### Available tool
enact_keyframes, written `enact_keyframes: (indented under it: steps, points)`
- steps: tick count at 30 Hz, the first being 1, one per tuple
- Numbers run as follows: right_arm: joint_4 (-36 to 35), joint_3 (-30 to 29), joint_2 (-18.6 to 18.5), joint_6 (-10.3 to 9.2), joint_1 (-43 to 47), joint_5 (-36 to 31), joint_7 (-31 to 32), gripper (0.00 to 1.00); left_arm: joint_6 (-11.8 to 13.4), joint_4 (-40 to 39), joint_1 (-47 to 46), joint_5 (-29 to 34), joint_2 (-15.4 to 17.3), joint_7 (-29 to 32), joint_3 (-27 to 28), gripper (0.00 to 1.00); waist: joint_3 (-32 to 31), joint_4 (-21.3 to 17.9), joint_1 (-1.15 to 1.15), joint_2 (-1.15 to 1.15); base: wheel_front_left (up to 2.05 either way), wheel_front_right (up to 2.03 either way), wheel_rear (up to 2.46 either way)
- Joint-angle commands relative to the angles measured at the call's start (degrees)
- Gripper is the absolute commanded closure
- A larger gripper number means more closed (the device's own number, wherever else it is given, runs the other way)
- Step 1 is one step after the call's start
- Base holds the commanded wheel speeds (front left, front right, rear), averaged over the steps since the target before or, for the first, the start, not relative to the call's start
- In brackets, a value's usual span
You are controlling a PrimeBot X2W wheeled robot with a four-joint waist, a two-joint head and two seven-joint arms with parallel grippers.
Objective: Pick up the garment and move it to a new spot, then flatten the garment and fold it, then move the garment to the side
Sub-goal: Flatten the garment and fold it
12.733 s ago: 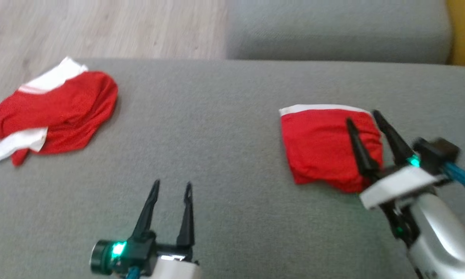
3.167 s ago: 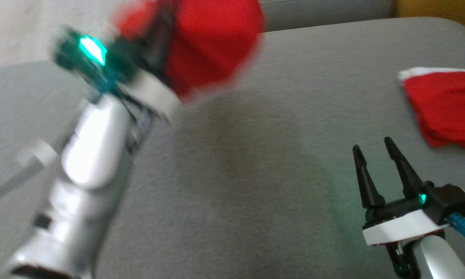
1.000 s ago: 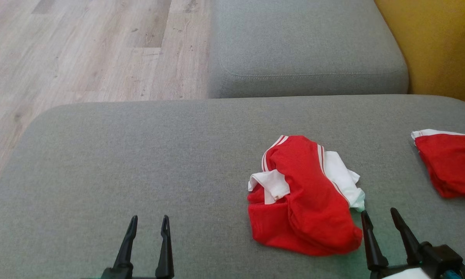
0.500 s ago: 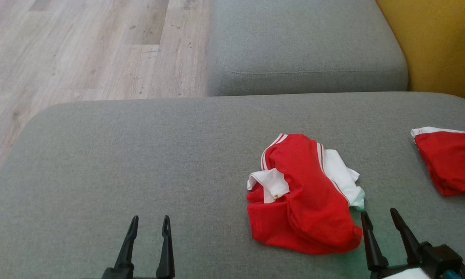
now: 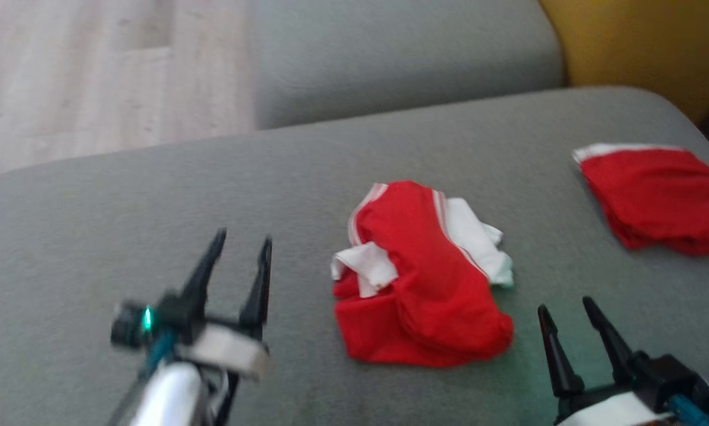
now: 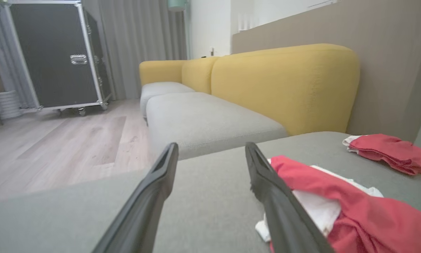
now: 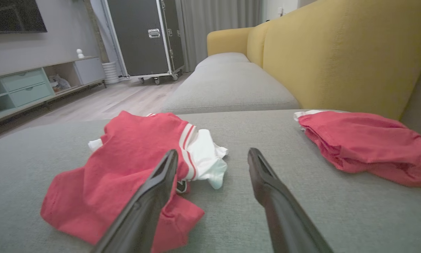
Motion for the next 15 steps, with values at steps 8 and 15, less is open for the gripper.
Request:
enact_keyframes:
  steps: [8,15]
  points:
    - [-3.42,2.16,-2.18,-0.04,-5.83,0.61,-0.23,0.00,-3.91,3.68,-18.69,-2.28,2.81,7.12,-0.69,0.00,9.20,-8.29,0.00,0.00,0.00,0.00,0.00]
    - [-4.32,3.88,-1.87,-0.04,-9.76,1.15,-0.23,0.00,-4.83,10.14,-31.86,-7.53,4.23,12.66,-7.83,0.00,14.93,-11.78,0.00,0.00,0.00,0.00,0.00]
